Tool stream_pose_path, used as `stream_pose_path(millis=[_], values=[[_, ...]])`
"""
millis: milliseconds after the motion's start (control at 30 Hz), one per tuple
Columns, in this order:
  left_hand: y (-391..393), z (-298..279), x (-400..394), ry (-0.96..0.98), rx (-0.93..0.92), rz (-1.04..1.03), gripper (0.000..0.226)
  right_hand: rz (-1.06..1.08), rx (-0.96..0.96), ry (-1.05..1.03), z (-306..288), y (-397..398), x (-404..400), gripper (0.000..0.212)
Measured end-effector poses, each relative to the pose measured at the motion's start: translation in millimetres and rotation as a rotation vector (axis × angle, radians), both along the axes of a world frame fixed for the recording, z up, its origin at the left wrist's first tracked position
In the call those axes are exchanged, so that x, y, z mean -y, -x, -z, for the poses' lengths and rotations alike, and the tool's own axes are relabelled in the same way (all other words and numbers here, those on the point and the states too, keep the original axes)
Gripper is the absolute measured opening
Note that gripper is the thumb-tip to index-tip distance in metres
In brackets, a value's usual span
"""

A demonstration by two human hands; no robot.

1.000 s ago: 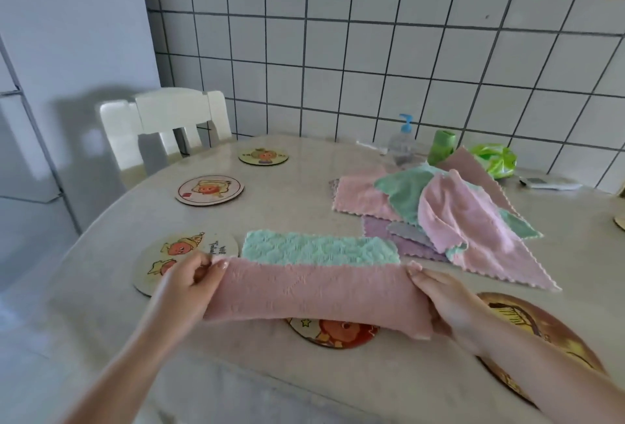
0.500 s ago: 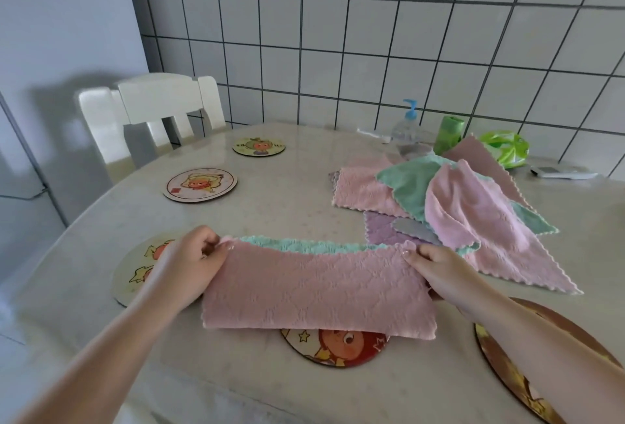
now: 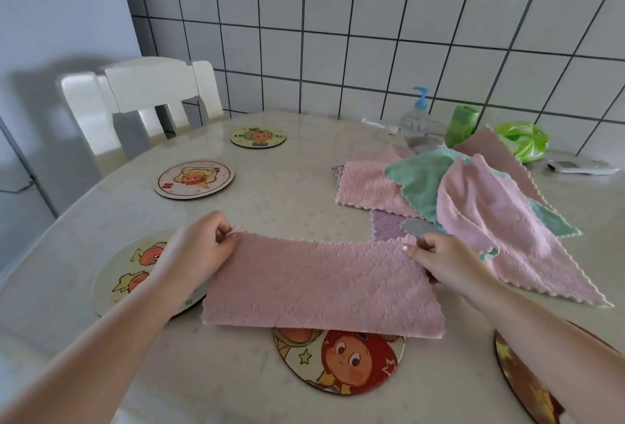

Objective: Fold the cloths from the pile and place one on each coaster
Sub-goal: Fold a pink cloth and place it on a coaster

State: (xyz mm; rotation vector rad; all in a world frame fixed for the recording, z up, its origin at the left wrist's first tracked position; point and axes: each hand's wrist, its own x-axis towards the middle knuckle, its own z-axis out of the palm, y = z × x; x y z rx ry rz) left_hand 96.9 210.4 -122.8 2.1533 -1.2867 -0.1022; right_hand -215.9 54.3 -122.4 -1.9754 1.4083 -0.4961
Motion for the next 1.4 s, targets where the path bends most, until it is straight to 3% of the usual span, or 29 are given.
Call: stream_pose_path(millis=[267, 333, 433, 533, 667, 700, 800, 833, 933, 1000, 1133, 1233, 1300, 1400], values=[[-4, 2, 11, -0.1, 0.031, -0.006, 0.015, -0.039, -0.073, 0.027, 4, -1, 11, 0.013], [-5, -2, 10, -0.14, 0.043, -0.003, 0.02, -0.04, -0.146, 0.053, -3, -1, 8, 0.018], [-1, -11, 6, -0.111, 0.17, -0.019, 0.042, -0.053, -0.311, 0.29, -19, -1, -5, 0.033], [31, -21, 6, -0.026, 0.217, 0.106, 0.037, -0.162, -0.267, 0.422, -34, -25, -35, 0.041], [89, -5, 19, -0.181, 0.244, 0.278, 0.027, -0.406, -0.34, 0.317, -26, -80, -79, 0.053], [97, 4, 22, -0.222, 0.256, 0.315, 0.034, -0.425, -0.37, 0.325, -20, -90, -86, 0.055], [103, 25, 19, -0.314, 0.266, 0.383, 0.091, -0.427, -0.456, 0.301, 1, -100, -94, 0.059], [101, 28, 17, -0.314, 0.291, 0.378, 0.094, -0.423, -0.478, 0.287, 9, -97, -94, 0.059], [99, 31, 10, -0.232, 0.361, 0.335, 0.065, -0.385, -0.511, 0.302, 20, -86, -95, 0.069], [96, 27, 7, -0.242, 0.359, 0.312, 0.059, -0.338, -0.516, 0.306, 21, -78, -95, 0.075], [82, 23, -9, -0.332, 0.359, 0.299, 0.09, -0.302, -0.548, 0.285, 17, -58, -91, 0.079], [70, 22, -22, -0.39, 0.364, 0.246, 0.089, -0.268, -0.574, 0.272, 15, -42, -88, 0.098], [60, 23, -31, -0.398, 0.354, 0.223, 0.09, -0.248, -0.587, 0.235, 15, -32, -86, 0.099], [51, 25, -40, -0.416, 0.354, 0.217, 0.111, -0.248, -0.609, 0.206, 13, -24, -85, 0.095]])
